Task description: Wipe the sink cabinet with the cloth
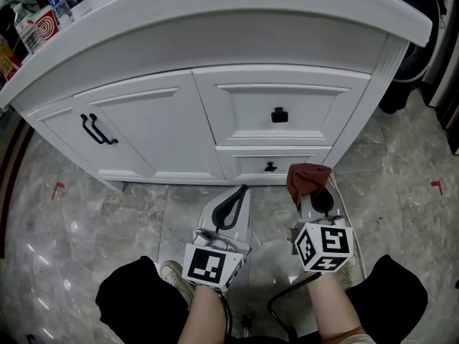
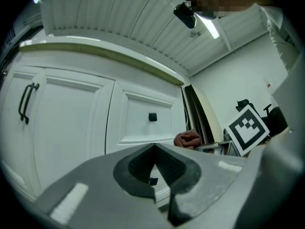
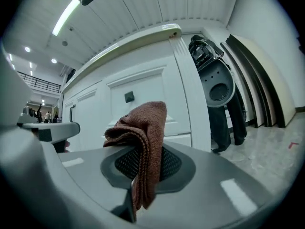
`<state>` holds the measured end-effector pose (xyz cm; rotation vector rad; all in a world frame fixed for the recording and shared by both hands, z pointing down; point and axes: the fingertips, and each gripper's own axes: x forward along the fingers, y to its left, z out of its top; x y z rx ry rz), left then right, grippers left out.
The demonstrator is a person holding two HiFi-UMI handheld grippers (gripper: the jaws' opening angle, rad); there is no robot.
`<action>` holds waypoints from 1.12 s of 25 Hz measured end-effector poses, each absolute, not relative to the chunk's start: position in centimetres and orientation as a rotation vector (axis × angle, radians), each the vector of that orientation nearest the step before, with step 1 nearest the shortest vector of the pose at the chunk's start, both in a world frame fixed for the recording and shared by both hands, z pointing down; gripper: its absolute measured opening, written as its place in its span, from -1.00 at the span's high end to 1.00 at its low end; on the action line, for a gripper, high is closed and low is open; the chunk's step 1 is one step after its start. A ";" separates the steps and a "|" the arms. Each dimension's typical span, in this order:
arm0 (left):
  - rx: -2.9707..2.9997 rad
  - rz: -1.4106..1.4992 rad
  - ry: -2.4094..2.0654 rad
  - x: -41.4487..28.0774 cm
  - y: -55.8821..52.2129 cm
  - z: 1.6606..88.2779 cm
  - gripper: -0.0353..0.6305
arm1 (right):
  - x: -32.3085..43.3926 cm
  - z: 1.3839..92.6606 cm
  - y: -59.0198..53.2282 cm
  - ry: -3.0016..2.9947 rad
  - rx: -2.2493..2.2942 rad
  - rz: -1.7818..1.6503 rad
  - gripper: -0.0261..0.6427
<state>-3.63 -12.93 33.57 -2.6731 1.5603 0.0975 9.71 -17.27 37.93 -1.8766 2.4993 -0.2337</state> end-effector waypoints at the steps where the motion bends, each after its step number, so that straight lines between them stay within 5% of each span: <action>1: -2.656 0.117 1.563 -3.8 -12.0 32.9 0.89 | 9.5 37.8 -16.4 2.505 -1.871 -0.229 0.67; 28: -2.616 0.308 1.582 -4.0 5.3 27.3 0.89 | 10.1 30.0 2.3 2.481 -1.791 -0.094 0.68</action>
